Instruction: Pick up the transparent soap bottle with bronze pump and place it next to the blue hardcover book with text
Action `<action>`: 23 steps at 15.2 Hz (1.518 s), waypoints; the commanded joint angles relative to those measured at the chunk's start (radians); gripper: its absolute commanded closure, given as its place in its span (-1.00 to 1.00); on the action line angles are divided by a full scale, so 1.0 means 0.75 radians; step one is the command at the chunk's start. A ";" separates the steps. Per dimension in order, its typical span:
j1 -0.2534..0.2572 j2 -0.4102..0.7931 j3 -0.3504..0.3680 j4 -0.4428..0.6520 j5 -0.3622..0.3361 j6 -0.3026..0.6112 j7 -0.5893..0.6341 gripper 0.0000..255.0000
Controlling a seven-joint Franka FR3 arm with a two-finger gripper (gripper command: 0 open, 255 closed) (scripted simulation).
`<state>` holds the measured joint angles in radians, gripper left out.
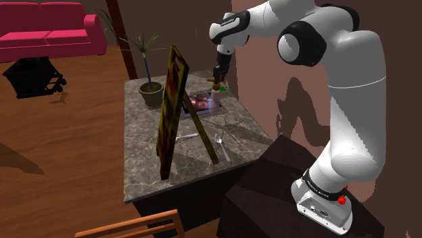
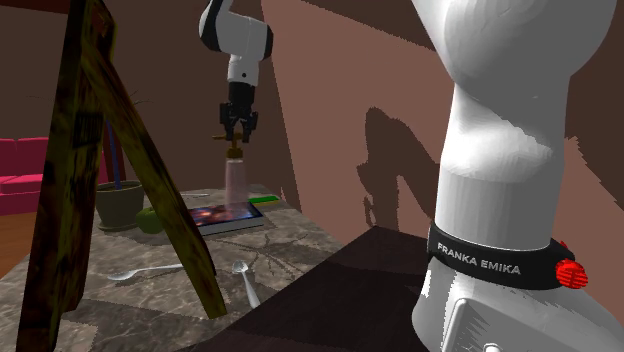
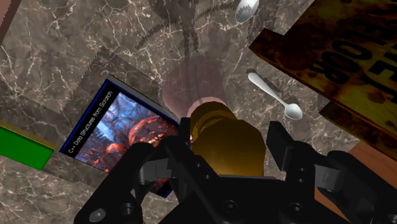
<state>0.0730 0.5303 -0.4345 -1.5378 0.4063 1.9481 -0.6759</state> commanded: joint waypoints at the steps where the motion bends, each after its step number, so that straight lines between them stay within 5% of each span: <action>1: 0.001 0.015 0.006 -0.017 0.009 0.032 -0.006 1.00; 19: -0.010 0.098 0.033 -0.077 0.058 0.165 -0.052 1.00; 20: -0.010 0.098 0.033 -0.077 0.058 0.165 -0.052 -1.00; 23: -0.010 0.098 0.033 -0.077 0.058 0.165 -0.052 -1.00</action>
<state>0.0658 0.6040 -0.4098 -1.5953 0.4498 2.0718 -0.7151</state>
